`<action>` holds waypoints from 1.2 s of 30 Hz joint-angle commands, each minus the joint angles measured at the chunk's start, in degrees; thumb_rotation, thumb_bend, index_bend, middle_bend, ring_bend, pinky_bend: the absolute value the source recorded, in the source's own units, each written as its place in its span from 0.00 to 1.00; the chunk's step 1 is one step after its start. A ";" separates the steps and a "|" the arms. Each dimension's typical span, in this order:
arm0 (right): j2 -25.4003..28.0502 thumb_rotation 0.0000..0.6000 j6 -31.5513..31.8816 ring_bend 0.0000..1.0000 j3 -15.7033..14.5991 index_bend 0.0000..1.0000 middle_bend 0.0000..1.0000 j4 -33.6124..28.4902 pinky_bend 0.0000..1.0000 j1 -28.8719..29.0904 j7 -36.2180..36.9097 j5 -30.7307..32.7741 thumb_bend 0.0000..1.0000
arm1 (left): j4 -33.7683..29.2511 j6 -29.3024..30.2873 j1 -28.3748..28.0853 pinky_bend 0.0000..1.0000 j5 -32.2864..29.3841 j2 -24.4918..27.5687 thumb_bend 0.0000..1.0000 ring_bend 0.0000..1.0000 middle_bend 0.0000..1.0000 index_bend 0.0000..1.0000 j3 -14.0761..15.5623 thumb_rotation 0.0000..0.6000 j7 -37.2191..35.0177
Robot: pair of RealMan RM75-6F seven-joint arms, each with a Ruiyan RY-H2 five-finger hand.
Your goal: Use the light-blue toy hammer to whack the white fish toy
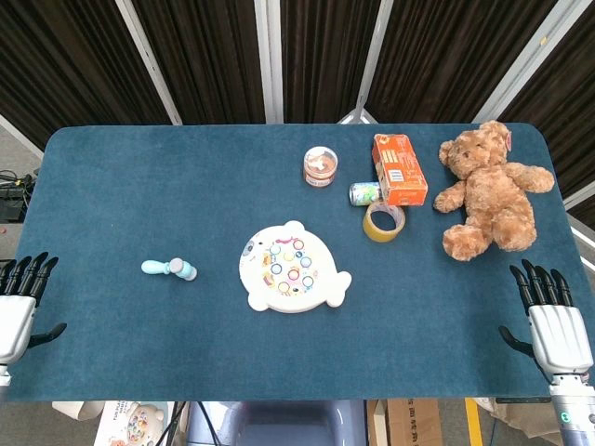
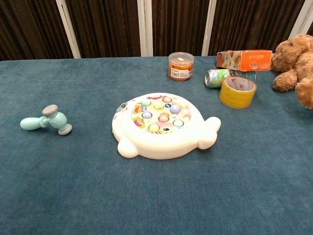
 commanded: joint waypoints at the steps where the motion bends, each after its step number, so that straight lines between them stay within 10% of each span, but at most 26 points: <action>1: 0.01 1.00 -0.03 0.00 -0.05 0.00 0.00 -0.01 0.00 0.03 0.04 -0.09 0.23 | -0.06 -0.02 -0.01 0.04 0.04 0.09 0.00 0.00 0.00 0.00 0.03 1.00 -0.09; 29: 0.36 1.00 -0.01 0.00 -0.12 0.00 0.00 0.06 0.00 -0.15 1.28 0.00 0.23 | -4.09 -4.59 -2.44 0.05 -2.70 1.12 0.01 0.00 0.00 0.00 -0.89 1.00 1.54; 36: 0.25 1.00 -0.56 0.00 -0.28 0.00 0.00 -0.02 0.00 0.03 1.14 0.05 0.23 | -7.85 -9.41 -6.81 0.10 -5.54 0.93 0.09 0.00 0.01 0.19 -3.53 1.00 6.08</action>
